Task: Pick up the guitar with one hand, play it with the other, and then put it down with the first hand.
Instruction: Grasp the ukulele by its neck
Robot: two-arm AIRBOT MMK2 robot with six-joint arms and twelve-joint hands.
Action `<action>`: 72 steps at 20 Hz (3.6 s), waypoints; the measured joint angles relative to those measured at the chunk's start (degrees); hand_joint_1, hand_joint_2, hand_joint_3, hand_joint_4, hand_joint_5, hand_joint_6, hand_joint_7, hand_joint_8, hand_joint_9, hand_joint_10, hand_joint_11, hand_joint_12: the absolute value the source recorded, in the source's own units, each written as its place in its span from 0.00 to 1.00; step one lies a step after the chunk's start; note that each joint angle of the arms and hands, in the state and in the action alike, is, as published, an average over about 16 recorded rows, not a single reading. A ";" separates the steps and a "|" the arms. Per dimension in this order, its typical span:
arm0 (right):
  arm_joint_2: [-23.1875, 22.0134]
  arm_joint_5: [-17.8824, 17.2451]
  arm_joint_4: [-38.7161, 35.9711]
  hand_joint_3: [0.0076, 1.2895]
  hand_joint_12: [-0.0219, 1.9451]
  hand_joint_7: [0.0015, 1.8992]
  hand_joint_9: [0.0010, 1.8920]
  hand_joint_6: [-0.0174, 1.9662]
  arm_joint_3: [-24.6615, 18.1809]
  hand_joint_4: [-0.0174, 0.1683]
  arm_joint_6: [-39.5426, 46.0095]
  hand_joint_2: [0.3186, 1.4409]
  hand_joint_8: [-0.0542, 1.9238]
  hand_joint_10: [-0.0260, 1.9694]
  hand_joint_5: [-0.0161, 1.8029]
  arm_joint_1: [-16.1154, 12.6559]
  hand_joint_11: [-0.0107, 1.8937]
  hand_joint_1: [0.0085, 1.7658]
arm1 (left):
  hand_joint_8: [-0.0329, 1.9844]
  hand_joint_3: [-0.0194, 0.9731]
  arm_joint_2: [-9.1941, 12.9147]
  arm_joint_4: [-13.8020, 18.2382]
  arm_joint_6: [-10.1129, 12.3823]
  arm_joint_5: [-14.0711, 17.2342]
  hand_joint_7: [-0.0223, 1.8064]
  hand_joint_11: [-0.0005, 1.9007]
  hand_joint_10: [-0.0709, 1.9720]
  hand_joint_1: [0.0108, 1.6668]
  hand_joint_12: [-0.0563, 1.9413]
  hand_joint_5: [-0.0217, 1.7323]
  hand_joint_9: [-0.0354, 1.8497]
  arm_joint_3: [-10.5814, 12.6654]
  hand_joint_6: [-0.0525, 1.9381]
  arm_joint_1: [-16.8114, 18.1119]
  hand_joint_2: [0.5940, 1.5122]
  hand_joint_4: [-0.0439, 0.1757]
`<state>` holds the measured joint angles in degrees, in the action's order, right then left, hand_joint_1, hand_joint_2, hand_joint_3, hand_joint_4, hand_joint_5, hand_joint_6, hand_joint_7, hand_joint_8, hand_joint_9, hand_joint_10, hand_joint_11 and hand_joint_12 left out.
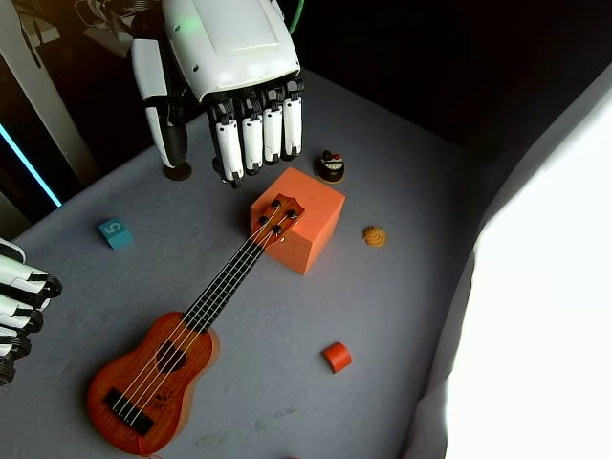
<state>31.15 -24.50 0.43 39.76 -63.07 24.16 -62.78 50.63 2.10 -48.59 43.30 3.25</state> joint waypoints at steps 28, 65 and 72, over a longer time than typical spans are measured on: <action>0.00 -0.02 0.00 0.02 0.01 0.07 0.03 0.05 -0.02 0.12 0.00 0.86 0.04 0.06 0.05 0.00 0.02 0.17 | 0.01 0.03 -18.29 9.03 9.60 -3.76 0.02 0.01 0.04 0.66 0.02 0.02 0.03 13.80 0.02 -11.73 0.55 0.19; 0.03 -0.10 0.20 0.01 0.01 0.07 0.04 0.04 -0.08 0.12 0.00 0.87 0.04 0.05 0.05 0.03 0.02 0.19 | 0.01 0.03 -30.52 18.90 14.02 -6.47 0.02 0.01 0.04 0.63 0.02 0.02 0.03 28.35 0.02 -23.07 0.46 0.19; 0.03 -0.11 0.21 0.01 0.01 0.07 0.04 0.04 -0.08 0.12 0.00 0.87 0.04 0.05 0.06 0.19 0.02 0.19 | 0.05 0.03 -30.58 19.22 14.48 -5.93 0.06 0.01 0.11 0.61 0.15 0.07 0.06 28.76 0.03 -23.87 0.48 0.19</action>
<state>31.18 -24.62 0.64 39.68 -63.07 24.36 -93.36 69.85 16.58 -54.52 72.06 -20.62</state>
